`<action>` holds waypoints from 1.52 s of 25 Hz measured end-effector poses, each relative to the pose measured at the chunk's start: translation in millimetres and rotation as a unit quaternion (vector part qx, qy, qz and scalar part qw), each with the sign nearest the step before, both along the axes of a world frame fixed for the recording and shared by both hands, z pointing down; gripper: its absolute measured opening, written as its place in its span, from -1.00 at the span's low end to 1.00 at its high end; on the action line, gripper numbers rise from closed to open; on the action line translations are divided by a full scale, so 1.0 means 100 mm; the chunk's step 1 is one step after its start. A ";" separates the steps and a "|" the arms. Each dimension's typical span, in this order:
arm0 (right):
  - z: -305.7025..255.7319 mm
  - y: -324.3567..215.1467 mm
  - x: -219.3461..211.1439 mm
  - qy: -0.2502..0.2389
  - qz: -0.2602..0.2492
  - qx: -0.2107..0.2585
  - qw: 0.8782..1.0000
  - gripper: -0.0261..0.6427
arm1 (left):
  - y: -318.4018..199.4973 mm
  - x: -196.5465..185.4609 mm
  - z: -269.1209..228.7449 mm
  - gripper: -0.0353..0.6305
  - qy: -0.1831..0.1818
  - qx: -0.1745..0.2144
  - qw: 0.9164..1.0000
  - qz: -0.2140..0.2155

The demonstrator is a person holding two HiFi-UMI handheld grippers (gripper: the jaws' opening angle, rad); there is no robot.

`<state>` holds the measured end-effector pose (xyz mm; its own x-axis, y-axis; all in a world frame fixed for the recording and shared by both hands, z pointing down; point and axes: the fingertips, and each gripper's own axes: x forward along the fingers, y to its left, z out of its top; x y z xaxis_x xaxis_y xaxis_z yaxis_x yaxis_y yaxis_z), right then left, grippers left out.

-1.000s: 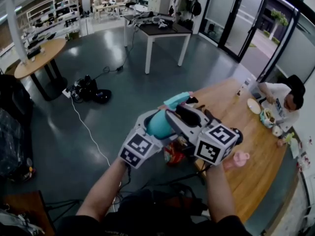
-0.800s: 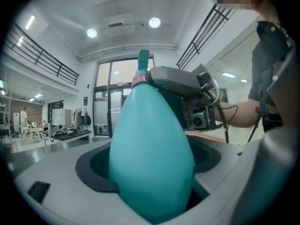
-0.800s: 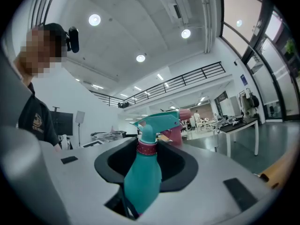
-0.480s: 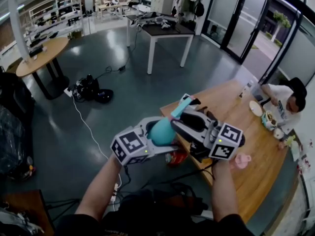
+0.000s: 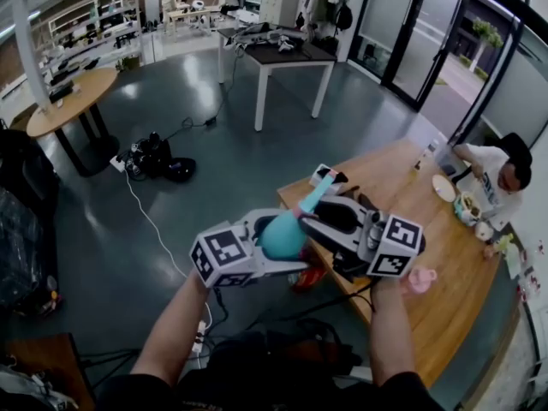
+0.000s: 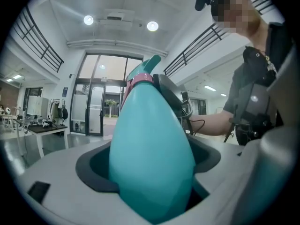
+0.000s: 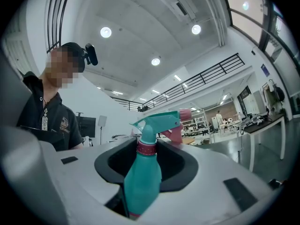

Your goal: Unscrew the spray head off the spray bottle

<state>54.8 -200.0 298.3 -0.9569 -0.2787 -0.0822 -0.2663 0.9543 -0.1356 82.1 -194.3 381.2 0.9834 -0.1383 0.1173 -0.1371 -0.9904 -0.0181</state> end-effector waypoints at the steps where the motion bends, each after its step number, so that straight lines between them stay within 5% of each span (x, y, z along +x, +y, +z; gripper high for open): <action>1: 0.00 0.00 0.00 0.001 0.001 0.001 1.000 -0.50 | 0.00 0.00 0.00 0.44 0.000 0.001 1.000 -0.001; 13: 0.01 -0.16 0.01 0.034 0.132 -0.002 0.991 -0.45 | -0.36 -0.03 -0.04 0.44 0.016 0.036 0.989 -0.145; 20: 0.00 -0.29 0.01 0.012 0.215 -0.043 0.976 -0.45 | -0.56 -0.10 0.01 0.44 0.007 0.044 0.972 -0.230; 26: -0.03 -0.39 -0.01 0.011 0.264 -0.066 0.962 -0.45 | -0.72 -0.16 0.09 0.44 -0.027 0.068 0.950 -0.303; 34: -0.01 -0.42 -0.02 0.037 0.286 -0.072 0.955 -0.53 | -0.71 -0.16 0.08 0.44 -0.044 0.081 0.945 -0.315; 38: 0.01 -0.39 -0.05 0.054 0.259 -0.042 0.963 -0.52 | -0.65 -0.15 0.08 0.44 -0.042 0.069 0.958 -0.276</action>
